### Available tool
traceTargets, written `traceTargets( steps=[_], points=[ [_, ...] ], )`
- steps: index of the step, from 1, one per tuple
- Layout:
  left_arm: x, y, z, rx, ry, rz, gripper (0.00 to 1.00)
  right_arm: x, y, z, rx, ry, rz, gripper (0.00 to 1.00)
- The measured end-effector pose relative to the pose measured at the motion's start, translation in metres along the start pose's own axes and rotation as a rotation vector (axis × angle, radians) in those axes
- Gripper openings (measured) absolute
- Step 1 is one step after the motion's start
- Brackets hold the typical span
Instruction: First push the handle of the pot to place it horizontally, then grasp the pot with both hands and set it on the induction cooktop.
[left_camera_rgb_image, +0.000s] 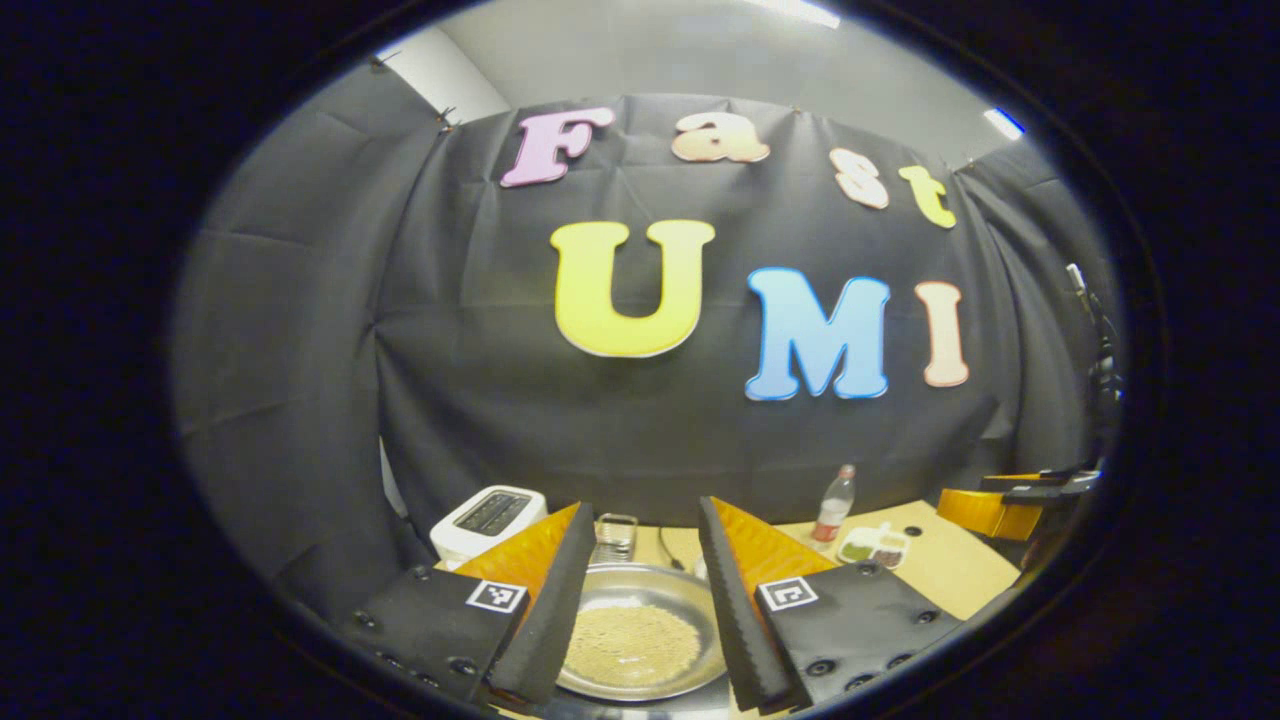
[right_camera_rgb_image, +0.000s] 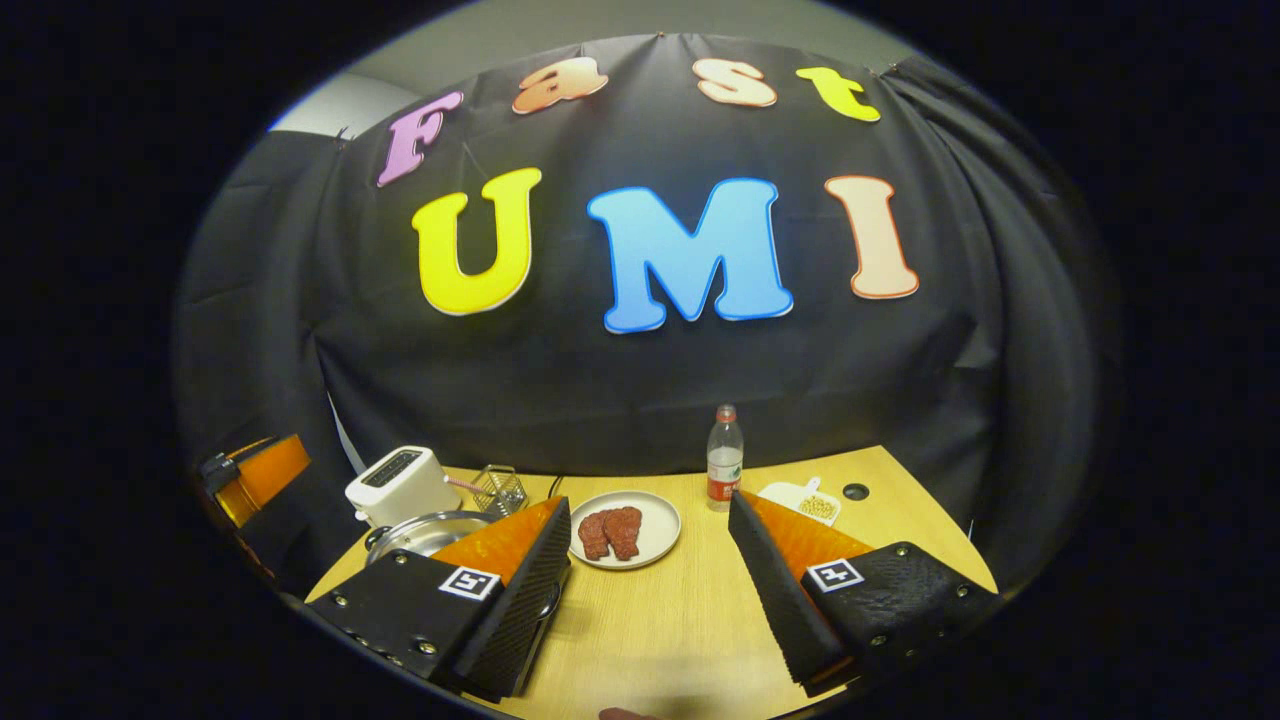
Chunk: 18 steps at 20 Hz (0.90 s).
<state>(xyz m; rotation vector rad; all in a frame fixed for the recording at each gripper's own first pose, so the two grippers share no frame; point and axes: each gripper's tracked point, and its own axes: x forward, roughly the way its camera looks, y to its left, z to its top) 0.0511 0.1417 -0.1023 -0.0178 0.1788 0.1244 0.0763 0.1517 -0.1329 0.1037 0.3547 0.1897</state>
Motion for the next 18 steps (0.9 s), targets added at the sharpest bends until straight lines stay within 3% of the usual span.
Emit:
traceTargets(
  steps=[3, 4, 5, 9, 15, 18],
  points=[
    [-0.029, -0.063, 0.028, 0.002, -0.032, -0.034, 0.69, -0.041, -0.033, 0.035, -0.036, -0.072, -0.004, 0.96],
    [-0.039, -0.079, 0.037, 0.011, -0.048, -0.039, 0.72, -0.053, -0.046, 0.047, -0.045, -0.1, -0.01, 0.96],
    [-0.05, -0.1, 0.047, 0.022, -0.067, -0.057, 0.83, -0.063, -0.058, 0.055, -0.055, -0.124, -0.018, 0.96],
    [-0.087, -0.163, 0.07, 0.064, -0.115, -0.091, 0.95, -0.099, -0.094, 0.076, -0.04, -0.166, -0.028, 0.96],
    [-0.114, -0.198, 0.081, 0.05, -0.141, -0.086, 0.98, -0.13, -0.121, 0.089, -0.045, -0.202, -0.038, 0.96],
    [-0.119, -0.194, 0.09, 0.063, -0.164, -0.095, 0.94, -0.136, -0.125, 0.095, -0.027, -0.22, -0.066, 0.96]
  ],
)
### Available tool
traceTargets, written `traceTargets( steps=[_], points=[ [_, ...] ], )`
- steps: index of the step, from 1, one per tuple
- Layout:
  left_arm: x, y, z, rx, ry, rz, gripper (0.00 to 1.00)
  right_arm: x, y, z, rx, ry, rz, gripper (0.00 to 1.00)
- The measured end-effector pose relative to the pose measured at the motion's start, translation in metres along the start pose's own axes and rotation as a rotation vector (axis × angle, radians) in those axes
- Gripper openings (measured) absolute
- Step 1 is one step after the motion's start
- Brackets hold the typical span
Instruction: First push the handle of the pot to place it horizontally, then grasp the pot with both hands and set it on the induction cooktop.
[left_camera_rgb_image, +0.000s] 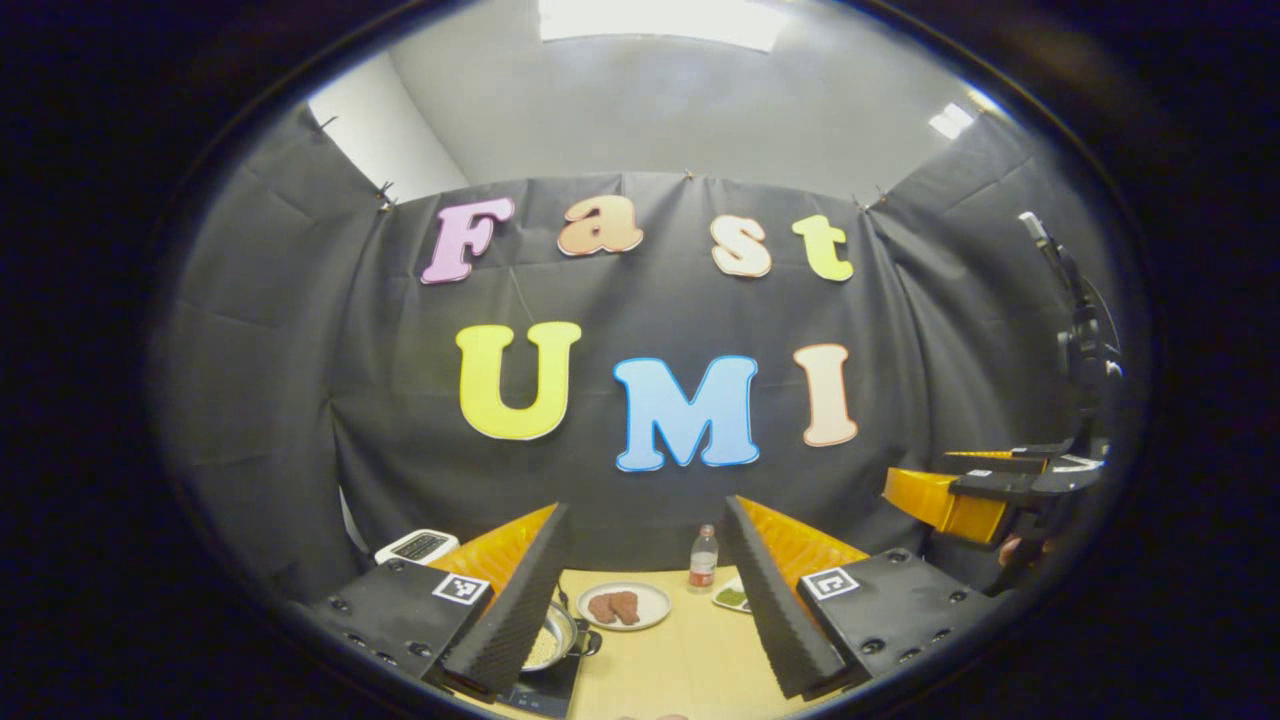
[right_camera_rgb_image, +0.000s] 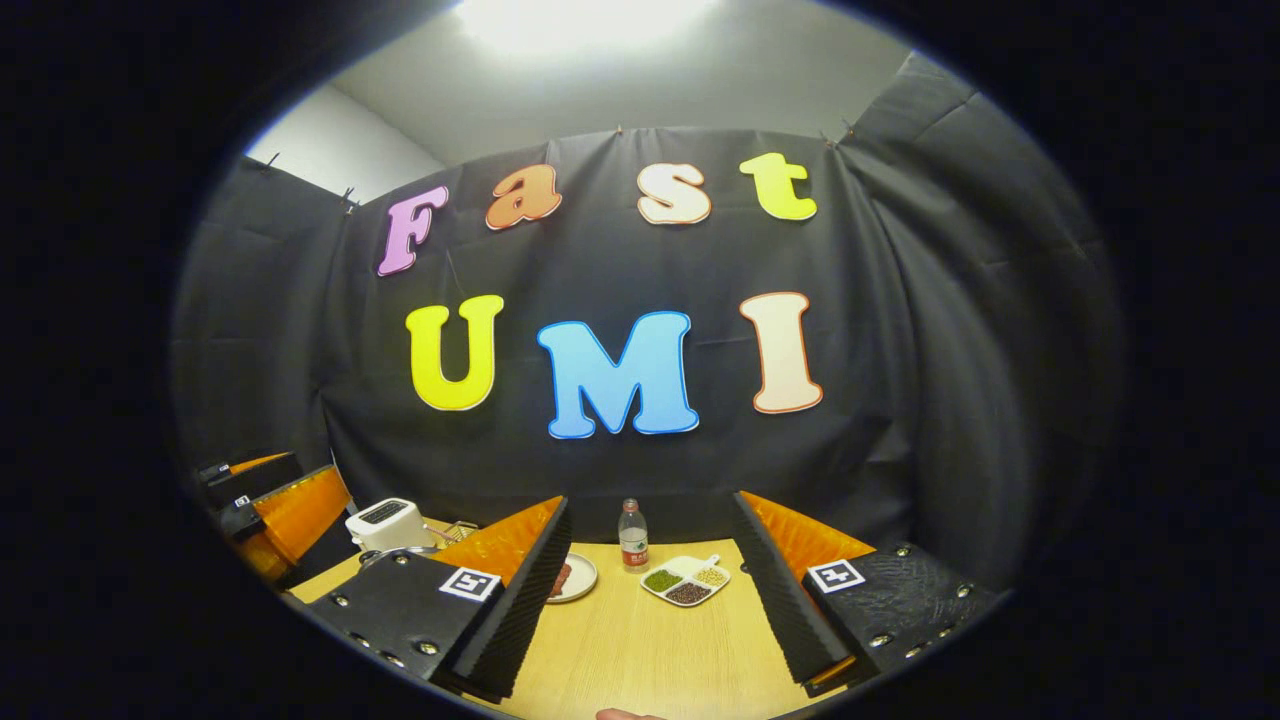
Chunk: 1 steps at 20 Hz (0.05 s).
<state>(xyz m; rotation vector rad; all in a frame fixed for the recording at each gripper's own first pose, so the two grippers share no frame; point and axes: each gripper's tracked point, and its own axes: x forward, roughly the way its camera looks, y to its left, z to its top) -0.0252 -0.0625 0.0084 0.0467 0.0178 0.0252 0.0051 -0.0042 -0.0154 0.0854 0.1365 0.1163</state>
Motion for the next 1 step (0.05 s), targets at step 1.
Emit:
traceTargets(
  steps=[1],
  points=[
    [-0.0002, 0.0035, 0.0017, 0.005, 0.004, -0.003, 0.98, -0.0021, 0.0002, 0.0016, 0.0, -0.002, -0.011, 0.96]
  ],
)
